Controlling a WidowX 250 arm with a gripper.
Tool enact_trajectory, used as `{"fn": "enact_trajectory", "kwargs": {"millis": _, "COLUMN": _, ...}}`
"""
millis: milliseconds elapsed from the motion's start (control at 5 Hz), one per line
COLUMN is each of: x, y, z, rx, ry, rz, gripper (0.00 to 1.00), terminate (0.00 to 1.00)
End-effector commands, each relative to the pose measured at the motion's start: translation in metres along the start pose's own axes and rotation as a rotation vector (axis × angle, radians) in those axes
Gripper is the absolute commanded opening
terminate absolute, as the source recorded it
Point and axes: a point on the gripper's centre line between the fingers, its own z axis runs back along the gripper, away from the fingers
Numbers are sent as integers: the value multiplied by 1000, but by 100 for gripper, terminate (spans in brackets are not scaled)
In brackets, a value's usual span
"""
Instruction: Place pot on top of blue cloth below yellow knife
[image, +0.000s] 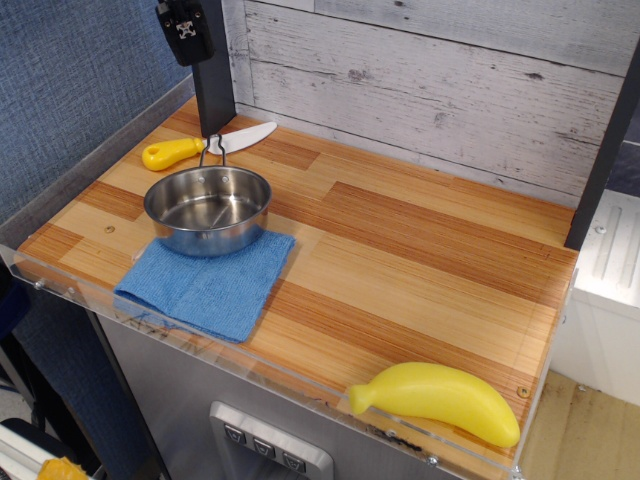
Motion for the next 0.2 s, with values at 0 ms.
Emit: {"fn": "enact_trajectory", "kwargs": {"millis": 0, "x": 6, "y": 6, "z": 29, "rx": 69, "ry": -25, "rz": -12, "gripper": 100, "terminate": 100}}
